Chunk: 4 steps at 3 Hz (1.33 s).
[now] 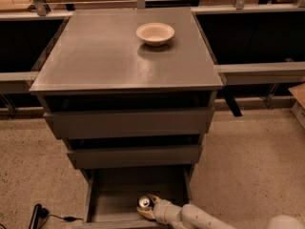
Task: Pick pepsi can from bottom drawer and place on counter
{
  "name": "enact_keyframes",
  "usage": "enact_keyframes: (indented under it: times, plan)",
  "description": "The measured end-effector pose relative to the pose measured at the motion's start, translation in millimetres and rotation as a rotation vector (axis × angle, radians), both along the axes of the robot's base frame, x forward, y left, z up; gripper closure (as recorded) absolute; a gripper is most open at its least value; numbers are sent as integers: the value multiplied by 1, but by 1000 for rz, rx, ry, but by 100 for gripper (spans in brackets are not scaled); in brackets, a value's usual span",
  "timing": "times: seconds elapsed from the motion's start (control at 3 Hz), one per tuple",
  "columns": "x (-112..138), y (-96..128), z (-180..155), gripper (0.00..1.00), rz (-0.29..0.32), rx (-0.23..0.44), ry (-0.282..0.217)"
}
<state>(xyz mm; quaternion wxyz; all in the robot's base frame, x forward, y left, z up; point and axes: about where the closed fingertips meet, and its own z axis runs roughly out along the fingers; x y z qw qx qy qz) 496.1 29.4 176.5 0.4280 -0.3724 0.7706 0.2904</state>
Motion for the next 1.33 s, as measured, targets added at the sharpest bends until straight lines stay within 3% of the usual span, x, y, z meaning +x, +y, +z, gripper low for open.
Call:
enact_keyframes:
  times: [0.33, 0.67, 1.0, 1.33]
  plan:
    - [6, -1, 11, 100, -9, 4, -16]
    - [18, -12, 47, 100, -45, 18, -56]
    - [22, -29, 107, 100, -71, 82, -88]
    - [17, -46, 174, 100, -19, 151, -54]
